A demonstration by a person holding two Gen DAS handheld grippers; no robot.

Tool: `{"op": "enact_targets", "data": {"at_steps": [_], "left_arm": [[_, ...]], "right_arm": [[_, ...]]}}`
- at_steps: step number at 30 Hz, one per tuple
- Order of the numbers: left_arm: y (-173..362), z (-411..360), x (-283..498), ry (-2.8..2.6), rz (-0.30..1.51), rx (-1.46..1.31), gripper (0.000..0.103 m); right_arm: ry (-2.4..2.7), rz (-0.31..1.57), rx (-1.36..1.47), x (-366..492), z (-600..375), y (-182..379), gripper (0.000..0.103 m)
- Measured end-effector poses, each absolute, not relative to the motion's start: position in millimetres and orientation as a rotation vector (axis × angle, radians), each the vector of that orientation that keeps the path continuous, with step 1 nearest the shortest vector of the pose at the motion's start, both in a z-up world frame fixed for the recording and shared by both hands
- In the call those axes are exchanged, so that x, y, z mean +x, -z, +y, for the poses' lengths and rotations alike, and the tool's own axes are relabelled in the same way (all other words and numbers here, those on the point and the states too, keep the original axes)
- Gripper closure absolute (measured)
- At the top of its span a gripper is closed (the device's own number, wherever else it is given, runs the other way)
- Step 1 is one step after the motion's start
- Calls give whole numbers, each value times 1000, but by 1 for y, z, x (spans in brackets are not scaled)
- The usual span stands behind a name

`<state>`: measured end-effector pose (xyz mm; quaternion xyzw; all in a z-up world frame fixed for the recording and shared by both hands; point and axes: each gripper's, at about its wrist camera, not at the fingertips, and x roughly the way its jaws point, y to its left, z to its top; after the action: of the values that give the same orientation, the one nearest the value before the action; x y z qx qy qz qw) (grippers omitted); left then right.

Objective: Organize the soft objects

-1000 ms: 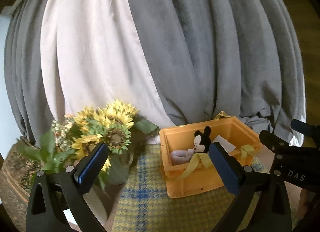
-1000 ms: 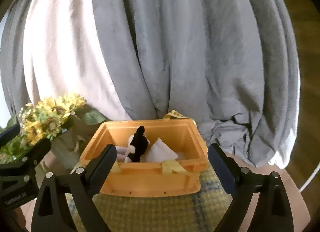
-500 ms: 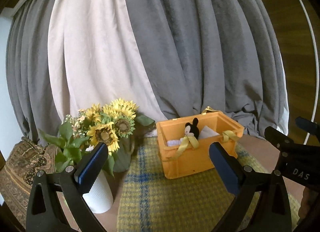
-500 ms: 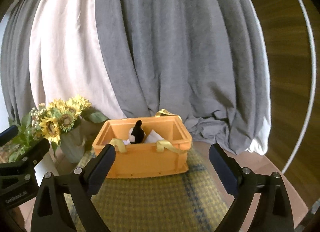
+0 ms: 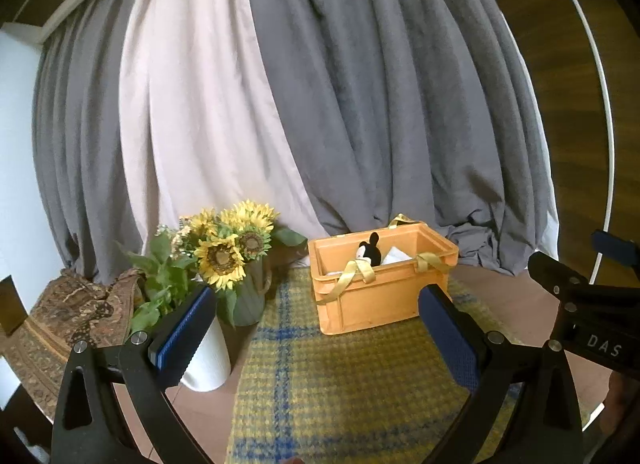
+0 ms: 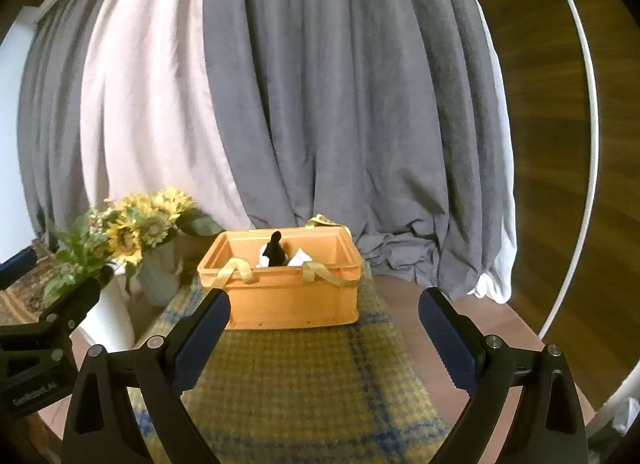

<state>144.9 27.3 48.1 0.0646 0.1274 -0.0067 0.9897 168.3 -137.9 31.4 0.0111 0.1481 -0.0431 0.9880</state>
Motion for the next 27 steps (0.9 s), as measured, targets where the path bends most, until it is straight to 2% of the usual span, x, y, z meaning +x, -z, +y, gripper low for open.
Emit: {"op": "enact_targets", "data": {"at_steps": [12,27], "left_arm": [[-50,14,83,23,251,124,0],[-56,8,44,23,229,133,0]], "right_arm": [[67,287,27,101,-153,-33,6],[75,255,31,54,-158,-37,5]]}}
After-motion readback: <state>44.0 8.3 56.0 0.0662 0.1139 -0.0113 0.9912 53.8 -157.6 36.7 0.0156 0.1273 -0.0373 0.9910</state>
